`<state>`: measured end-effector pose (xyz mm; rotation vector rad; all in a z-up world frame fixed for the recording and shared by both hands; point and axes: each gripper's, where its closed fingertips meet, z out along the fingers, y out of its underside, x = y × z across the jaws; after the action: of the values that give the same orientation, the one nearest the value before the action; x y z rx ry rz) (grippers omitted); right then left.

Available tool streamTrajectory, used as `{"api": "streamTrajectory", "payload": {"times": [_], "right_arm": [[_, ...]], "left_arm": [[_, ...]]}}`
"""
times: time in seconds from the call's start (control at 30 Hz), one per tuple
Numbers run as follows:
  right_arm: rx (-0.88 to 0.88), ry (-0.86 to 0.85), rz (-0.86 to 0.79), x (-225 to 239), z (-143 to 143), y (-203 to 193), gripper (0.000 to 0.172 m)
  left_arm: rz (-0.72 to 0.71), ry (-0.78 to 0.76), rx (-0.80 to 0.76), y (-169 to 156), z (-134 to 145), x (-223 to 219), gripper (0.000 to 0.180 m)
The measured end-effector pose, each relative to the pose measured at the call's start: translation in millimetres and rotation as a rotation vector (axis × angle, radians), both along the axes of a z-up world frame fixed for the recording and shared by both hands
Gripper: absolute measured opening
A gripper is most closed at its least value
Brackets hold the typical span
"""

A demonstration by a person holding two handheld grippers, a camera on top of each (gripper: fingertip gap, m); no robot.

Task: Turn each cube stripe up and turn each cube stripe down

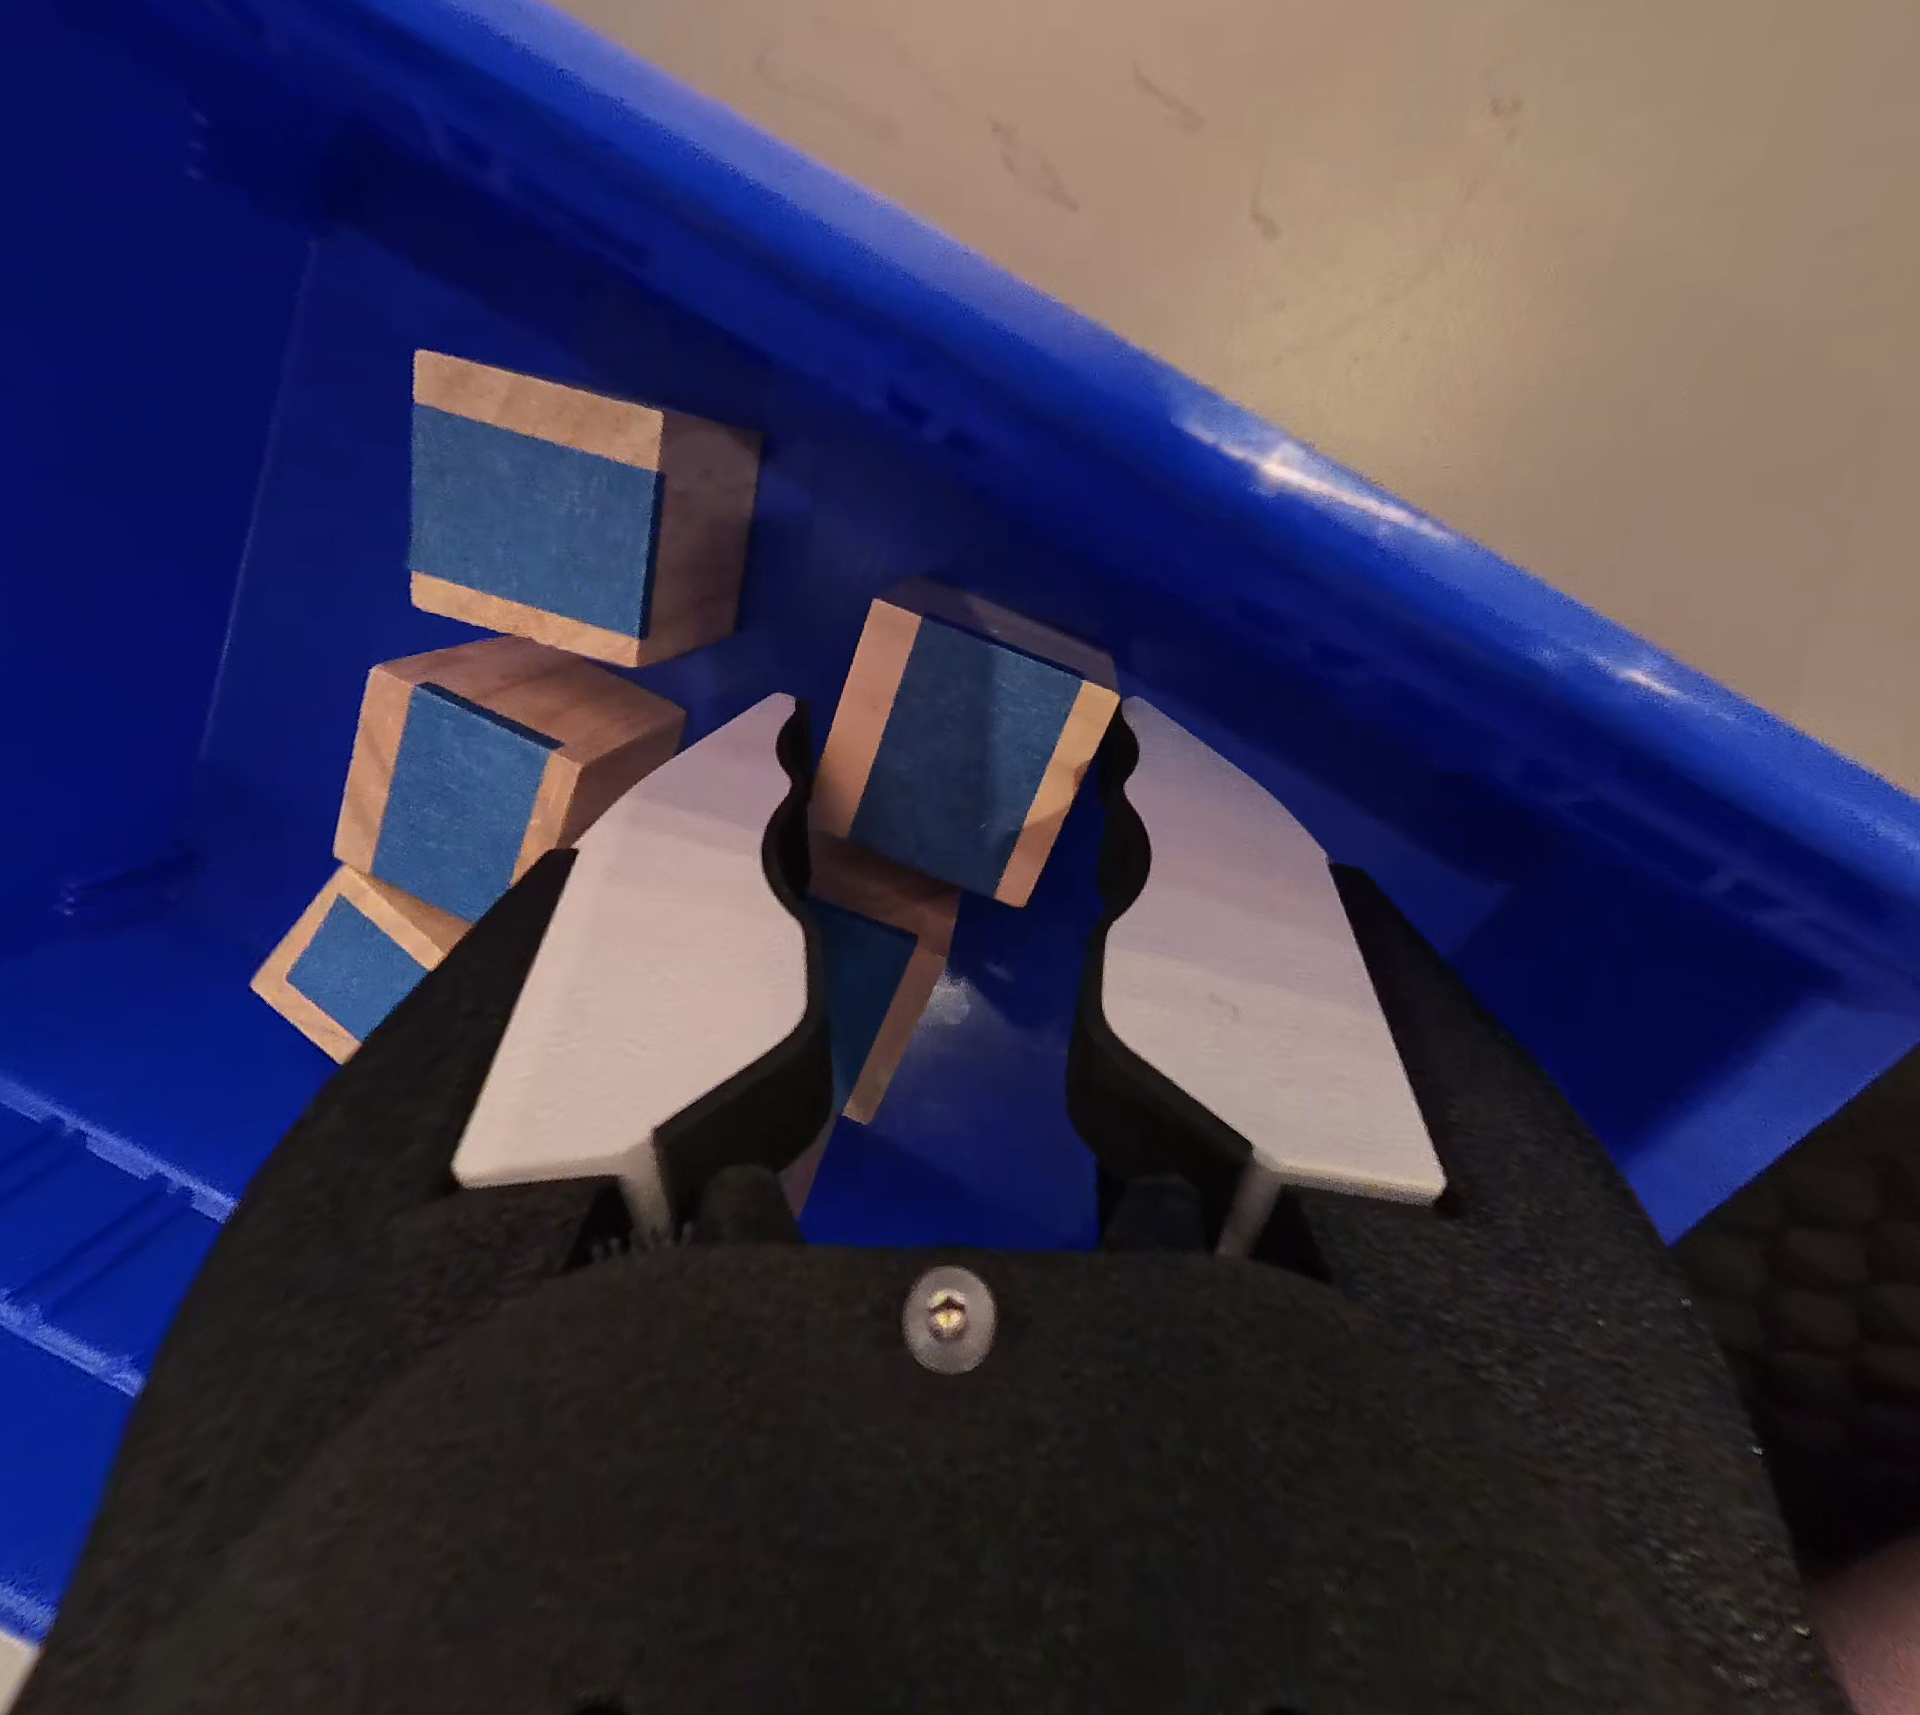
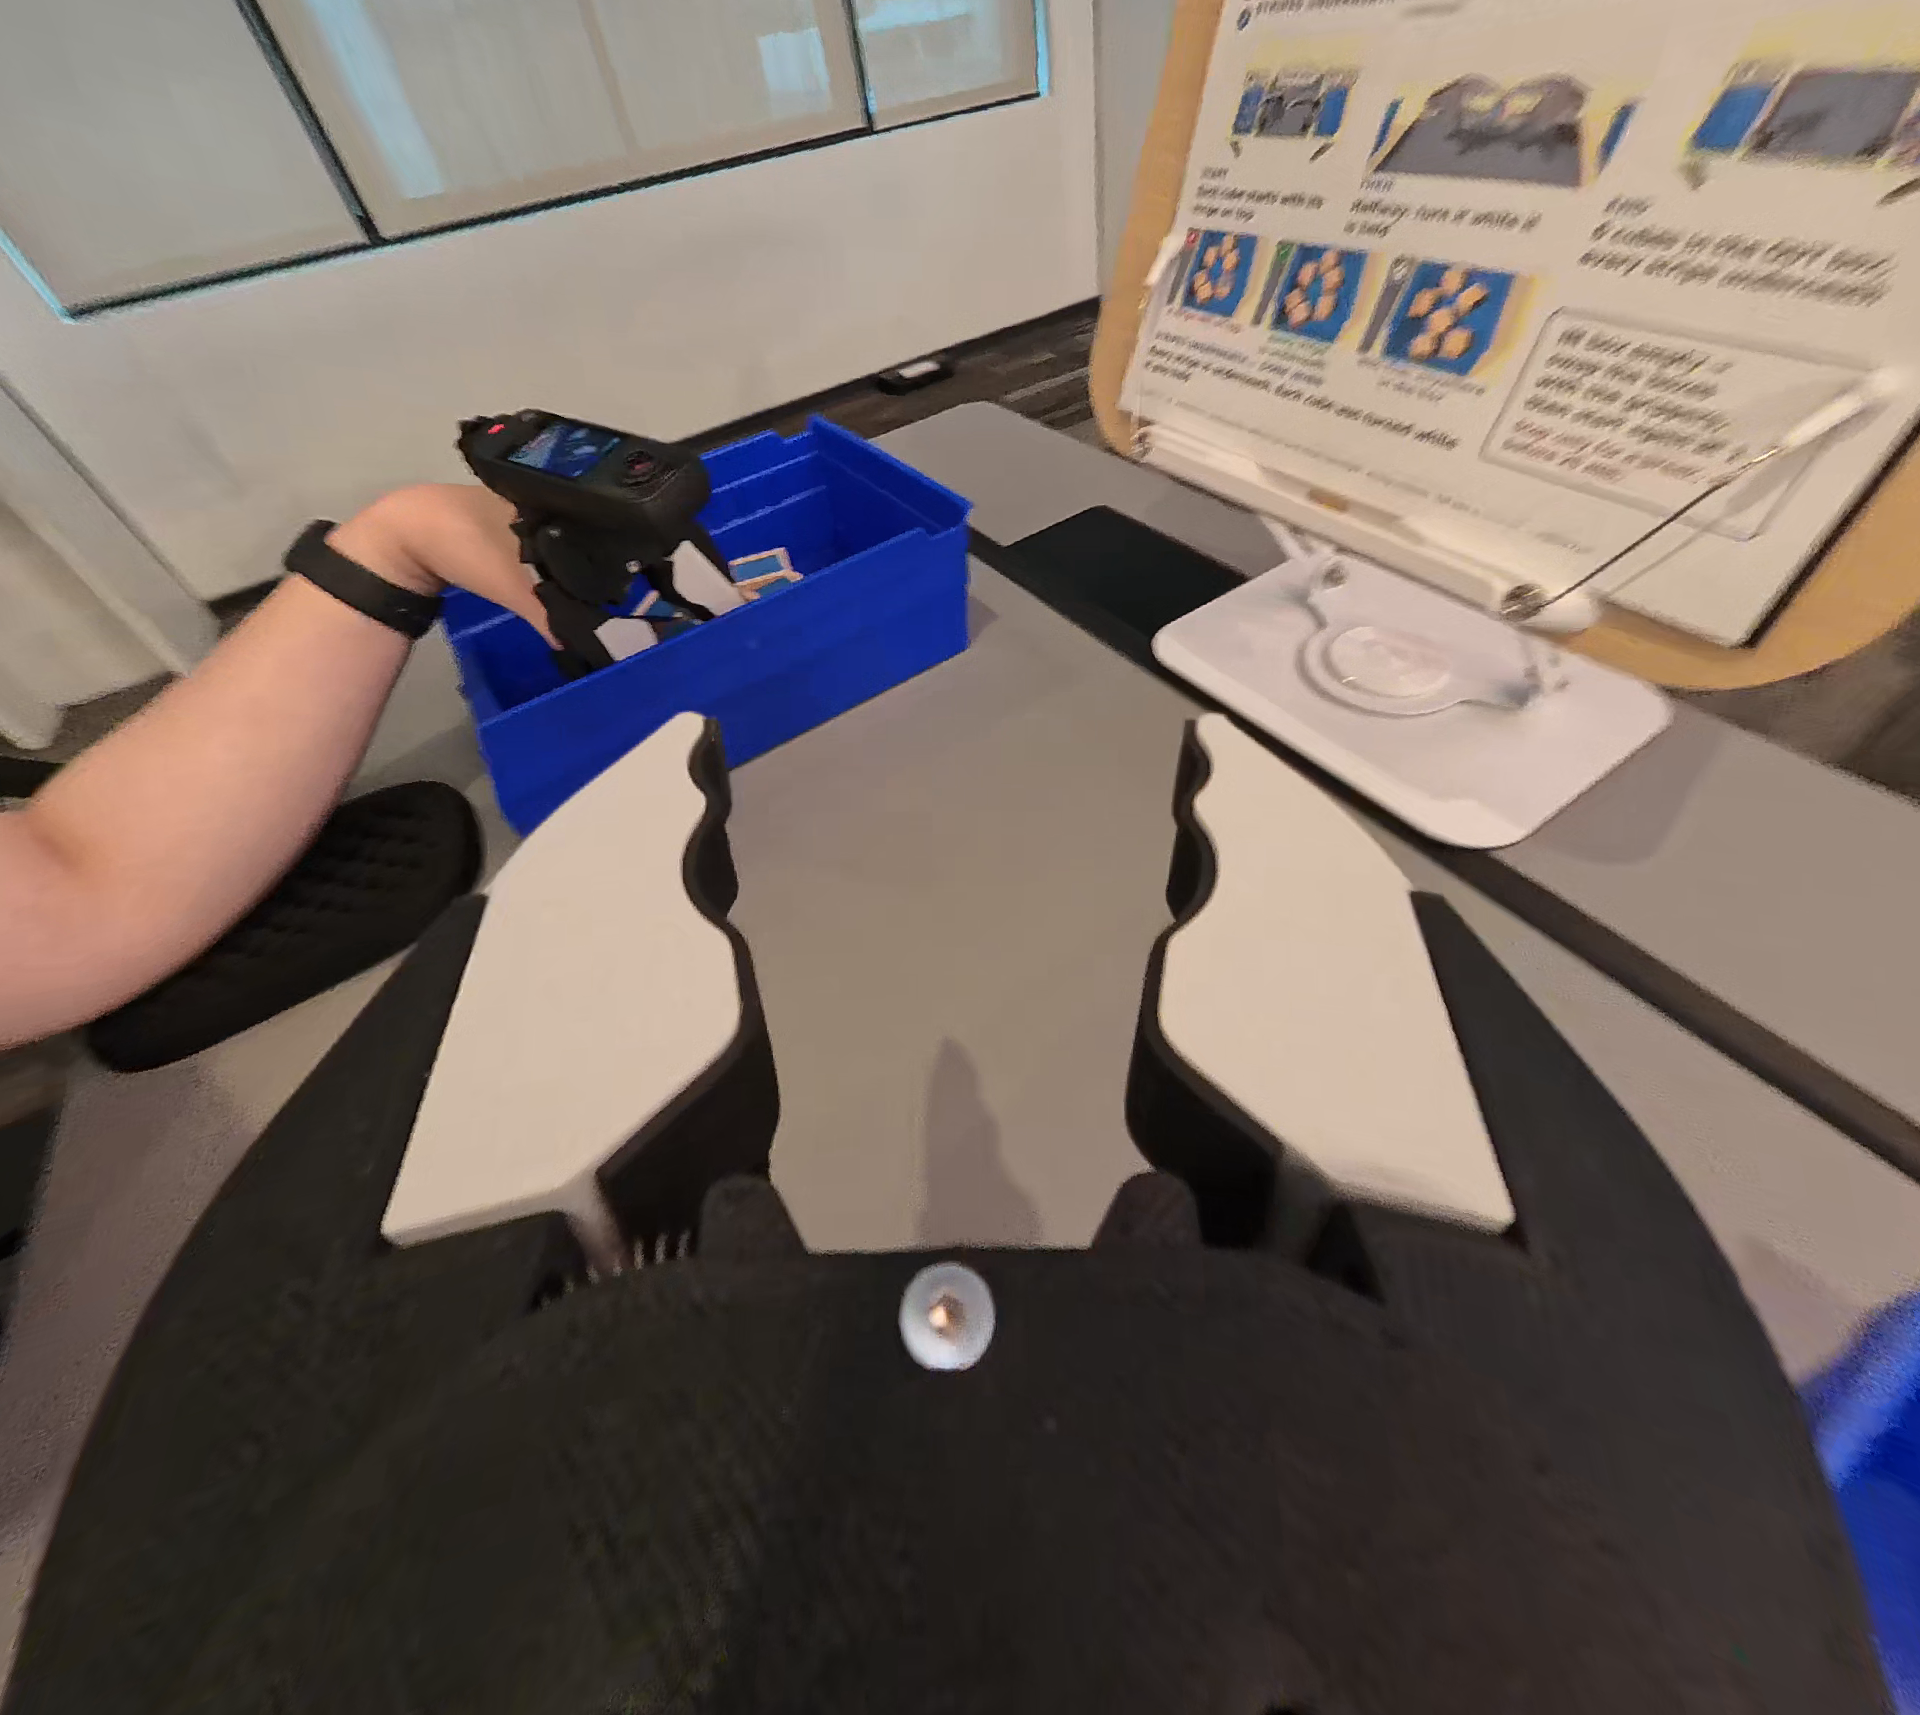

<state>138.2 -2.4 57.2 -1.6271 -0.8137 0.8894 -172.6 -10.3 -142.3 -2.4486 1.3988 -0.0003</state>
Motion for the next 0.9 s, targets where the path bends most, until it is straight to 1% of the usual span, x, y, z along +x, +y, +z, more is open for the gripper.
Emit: {"api": "streamTrajectory", "payload": {"times": [0.1,0.17,0.2,0.23,0.33,0.37,0.43,0.5,0.53,0.6,0.63,0.7,0.73,0.8,0.83,0.87,0.9], "right_arm": [[-0.083,-0.03,0.059,-8,-21,-5,0.083],[-0.098,-0.041,0.088,-13,-24,-11,0.084],[-0.091,-0.034,0.1,-15,-21,-14,0.084],[-0.079,-0.029,0.109,-17,-16,-18,0.084],[-0.022,-0.038,0.114,-22,-3,-28,0.083],[-0.007,-0.046,0.116,-23,0,-31,0.084],[0.021,-0.047,0.134,-28,7,-40,0.083],[0.05,-0.056,0.136,-31,13,-46,0.083],[0.069,-0.056,0.126,-31,16,-47,0.083],[0.11,-0.055,0.091,-32,22,-46,0.083],[0.141,-0.043,0.073,-33,27,-46,0.083],[0.239,0.0,0.042,-39,39,-50,0.083],[0.303,0.009,0.035,-44,44,-55,0.083],[0.456,-0.013,0.053,-58,51,-73,0.083],[0.552,-0.052,0.056,-65,53,-83,0.084],[0.656,-0.104,0.041,-71,55,-90,0.085],[0.763,-0.152,0.016,-74,57,-96,0.085]], "left_arm": [[0.055,-0.03,-0.016,-2,1,-2,0.054],[0.073,0.007,-0.026,-5,-2,-9,0.049],[0.071,0.048,-0.042,-8,-7,-14,0.047],[0.06,0.079,-0.024,-6,-9,-16,0.049],[0.053,0.09,-0.049,-6,-7,-9,0.047],[0.056,0.088,-0.043,-5,-4,-8,0.047],[0.04,0.055,0.02,0,9,-3,0.047],[0.062,-0.004,0.106,4,34,-3,0.047],[0.088,-0.031,0.173,7,53,-6,0.046],[0.141,-0.114,0.369,13,102,-13,0.046],[0.162,-0.197,0.457,12,130,-11,0.046],[0.151,-0.447,0.595,0,189,13,0.046],[0.119,-0.601,0.616,-13,215,33,0.046],[0.002,-0.897,0.548,-46,254,83,0.046],[-0.056,-1.013,0.484,-61,266,108,0.046],[-0.117,-1.083,0.397,-77,270,133,0.046],[-0.159,-1.115,0.319,-88,270,154,0.046]]}}
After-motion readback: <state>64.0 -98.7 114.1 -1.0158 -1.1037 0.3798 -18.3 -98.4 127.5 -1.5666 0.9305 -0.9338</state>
